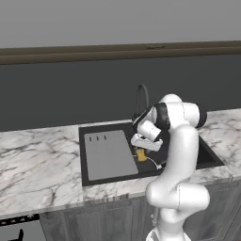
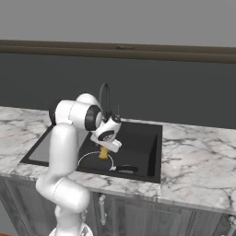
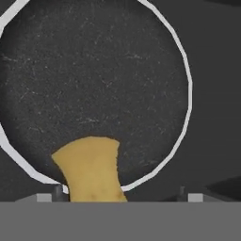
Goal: Pick the pan and sponge and place them into the sink. Then turn on the water.
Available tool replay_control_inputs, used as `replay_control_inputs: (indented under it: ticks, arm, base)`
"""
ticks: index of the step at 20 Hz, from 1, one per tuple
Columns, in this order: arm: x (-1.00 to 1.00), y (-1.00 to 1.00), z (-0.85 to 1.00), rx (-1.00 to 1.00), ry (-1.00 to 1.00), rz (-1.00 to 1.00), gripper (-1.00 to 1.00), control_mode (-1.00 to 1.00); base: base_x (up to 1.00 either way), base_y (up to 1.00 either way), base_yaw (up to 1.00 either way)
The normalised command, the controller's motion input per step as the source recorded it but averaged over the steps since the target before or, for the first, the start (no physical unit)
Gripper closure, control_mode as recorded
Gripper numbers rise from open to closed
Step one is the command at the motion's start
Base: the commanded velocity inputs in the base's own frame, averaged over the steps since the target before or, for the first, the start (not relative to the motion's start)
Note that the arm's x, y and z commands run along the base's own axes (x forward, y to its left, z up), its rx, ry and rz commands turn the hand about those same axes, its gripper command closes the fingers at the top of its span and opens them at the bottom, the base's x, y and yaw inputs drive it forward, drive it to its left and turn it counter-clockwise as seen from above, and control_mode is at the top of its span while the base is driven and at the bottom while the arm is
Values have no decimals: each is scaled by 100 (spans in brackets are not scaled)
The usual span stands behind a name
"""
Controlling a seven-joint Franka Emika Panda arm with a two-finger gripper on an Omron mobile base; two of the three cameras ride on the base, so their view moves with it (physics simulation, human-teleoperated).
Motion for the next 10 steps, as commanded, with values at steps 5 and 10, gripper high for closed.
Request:
replay_control_inputs:
  ticks: [5, 10]
  arm:
    - [-98, -48, 42, 19, -9, 0, -100, -100]
    - [-96, -64, 47, 20, -11, 0, -100, -100]
  base:
    - [0, 0, 0]
    - [0, 0, 0]
